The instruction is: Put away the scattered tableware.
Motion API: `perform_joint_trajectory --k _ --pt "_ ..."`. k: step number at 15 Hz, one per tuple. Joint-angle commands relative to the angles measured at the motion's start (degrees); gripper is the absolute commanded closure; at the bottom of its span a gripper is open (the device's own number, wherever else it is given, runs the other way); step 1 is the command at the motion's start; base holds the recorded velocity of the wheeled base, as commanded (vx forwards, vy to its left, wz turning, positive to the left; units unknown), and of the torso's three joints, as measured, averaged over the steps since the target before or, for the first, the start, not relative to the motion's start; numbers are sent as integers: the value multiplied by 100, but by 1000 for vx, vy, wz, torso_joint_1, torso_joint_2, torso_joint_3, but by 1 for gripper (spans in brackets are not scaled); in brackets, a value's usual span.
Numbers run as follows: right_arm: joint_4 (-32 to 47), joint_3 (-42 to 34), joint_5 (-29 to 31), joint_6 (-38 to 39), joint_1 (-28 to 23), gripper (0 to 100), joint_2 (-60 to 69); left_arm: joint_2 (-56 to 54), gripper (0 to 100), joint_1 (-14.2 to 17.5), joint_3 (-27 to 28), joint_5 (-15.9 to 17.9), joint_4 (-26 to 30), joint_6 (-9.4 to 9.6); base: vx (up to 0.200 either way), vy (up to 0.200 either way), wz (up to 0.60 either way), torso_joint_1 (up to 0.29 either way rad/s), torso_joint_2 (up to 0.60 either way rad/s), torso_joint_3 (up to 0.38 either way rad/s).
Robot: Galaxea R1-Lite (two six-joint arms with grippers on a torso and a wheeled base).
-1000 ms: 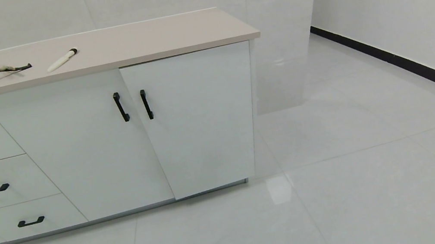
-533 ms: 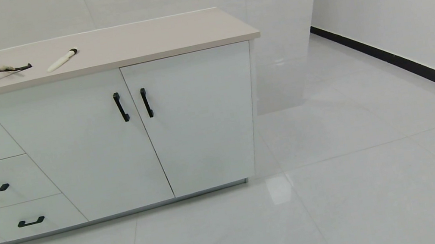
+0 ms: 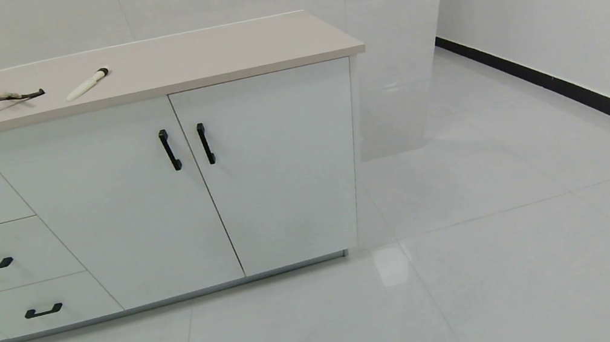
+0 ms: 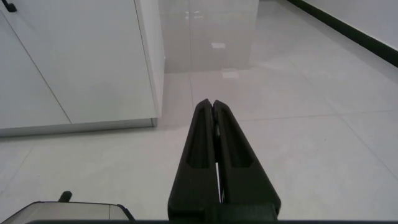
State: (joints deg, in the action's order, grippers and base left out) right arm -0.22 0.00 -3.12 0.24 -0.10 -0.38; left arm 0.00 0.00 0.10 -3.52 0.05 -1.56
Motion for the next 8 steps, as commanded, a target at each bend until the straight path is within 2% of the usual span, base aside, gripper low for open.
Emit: perform_joint_trajectory --k 1,2,7,8 --pt "-4 0 -4 2 1 100 -33 0 0 0 -1 1 4 -20 0 0 0 0 0 0" --pt "-4 0 -4 2 1 100 -33 0 0 0 -1 1 4 -20 200 0 0 2 2 2" --pt "-4 0 -4 11 1 100 -33 0 0 0 -1 1 -5 -29 200 200 0 7 2 1" --pt "-4 0 -4 11 1 100 -33 0 0 0 -1 1 -5 -29 0 0 0 0 0 0"
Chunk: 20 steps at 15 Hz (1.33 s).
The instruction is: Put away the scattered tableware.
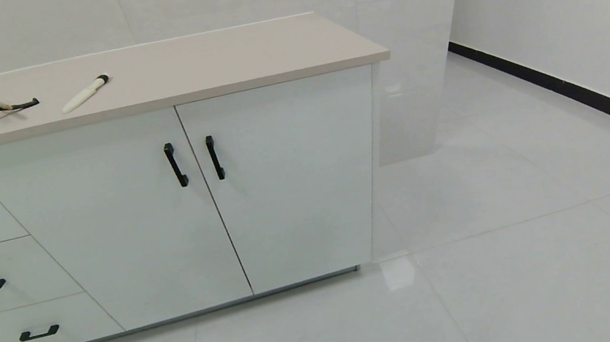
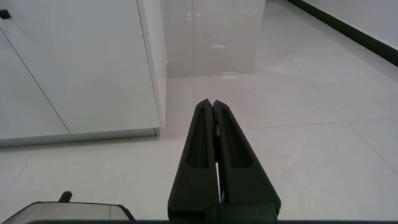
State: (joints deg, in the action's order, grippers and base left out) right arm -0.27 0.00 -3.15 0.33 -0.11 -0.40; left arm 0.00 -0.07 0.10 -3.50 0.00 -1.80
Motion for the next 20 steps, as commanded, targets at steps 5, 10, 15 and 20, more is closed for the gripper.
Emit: perform_joint_trajectory --k 5,10,15,20 --pt "0 0 16 -15 2 100 -30 0 0 7 -1 -10 0 -13 0 0 360 0 0 2" --pt "0 0 16 -7 2 100 -21 0 0 7 -1 -10 0 -22 0 0 360 0 0 3" --pt "0 0 16 -7 2 100 -30 0 0 7 -1 -10 0 -31 0 160 0 3 1 1" --pt "0 0 16 -7 2 100 -30 0 0 7 -10 -10 0 -31 0 200 0 1 4 3"
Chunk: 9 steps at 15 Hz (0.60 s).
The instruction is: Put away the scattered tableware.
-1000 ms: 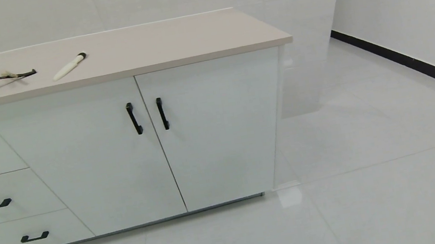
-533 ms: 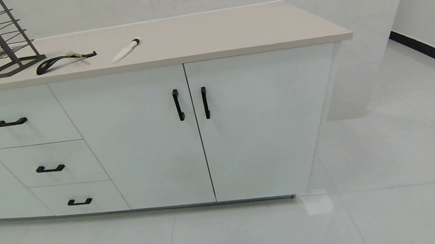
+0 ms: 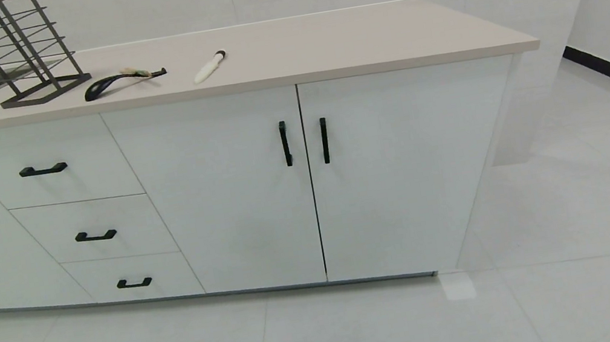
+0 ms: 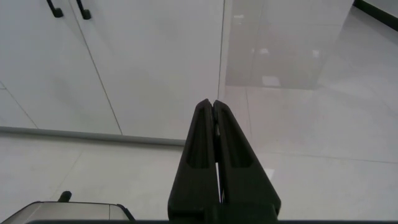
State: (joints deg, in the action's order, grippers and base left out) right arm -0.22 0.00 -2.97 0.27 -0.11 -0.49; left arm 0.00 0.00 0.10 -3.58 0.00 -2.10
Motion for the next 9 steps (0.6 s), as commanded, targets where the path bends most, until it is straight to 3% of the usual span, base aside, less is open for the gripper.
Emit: perform_joint_trajectory --k 1,3,4,9 --pt "4 0 -1 0 2 100 -13 0 0 0 -1 -2 0 -1 0 200 0 7 2 -2" --pt "-4 0 -1 -18 2 100 -22 0 0 0 -1 -2 0 -1 0 200 0 5 7 5" --pt "-4 0 -1 -27 2 100 -22 0 0 0 -1 -2 0 -1 0 200 600 2 -2 2" --pt "-4 0 -1 -9 2 100 -22 0 0 0 -1 -2 0 -10 0 0 600 1 1 3"
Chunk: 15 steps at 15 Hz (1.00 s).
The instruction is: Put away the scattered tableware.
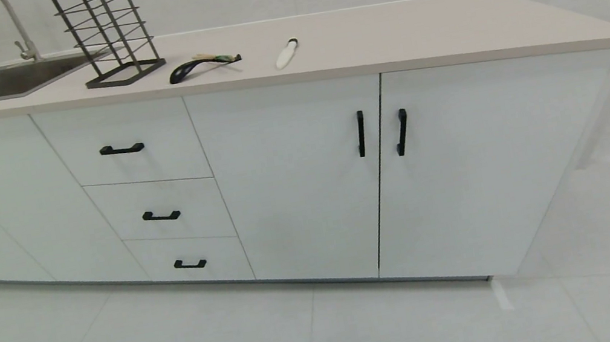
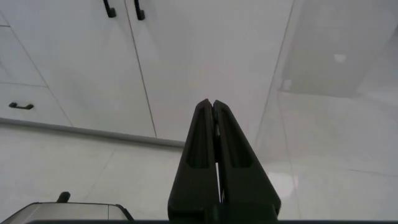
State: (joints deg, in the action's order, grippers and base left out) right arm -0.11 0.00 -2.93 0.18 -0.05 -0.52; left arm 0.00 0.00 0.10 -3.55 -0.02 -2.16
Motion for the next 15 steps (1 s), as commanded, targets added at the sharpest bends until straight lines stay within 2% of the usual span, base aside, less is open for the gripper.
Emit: perform_joint_trajectory --k 1,4,9,12,15 --pt "-7 0 -6 8 -4 100 -18 0 0 0 -1 -6 2 -13 0 0 0 0 0 0" --pt "-7 0 -6 8 -4 100 -18 0 0 0 -1 -6 2 -13 0 0 0 0 0 0" --pt "-7 0 -6 -1 -4 100 -18 0 0 0 -1 -6 2 -13 0 0 600 1 5 2" --pt "-7 0 -6 17 -4 100 -18 0 0 0 -10 -6 2 -13 0 0 0 0 0 0" --pt "-7 0 -6 17 -4 100 -18 0 0 0 -1 -6 2 -13 0 200 0 1 -2 4"
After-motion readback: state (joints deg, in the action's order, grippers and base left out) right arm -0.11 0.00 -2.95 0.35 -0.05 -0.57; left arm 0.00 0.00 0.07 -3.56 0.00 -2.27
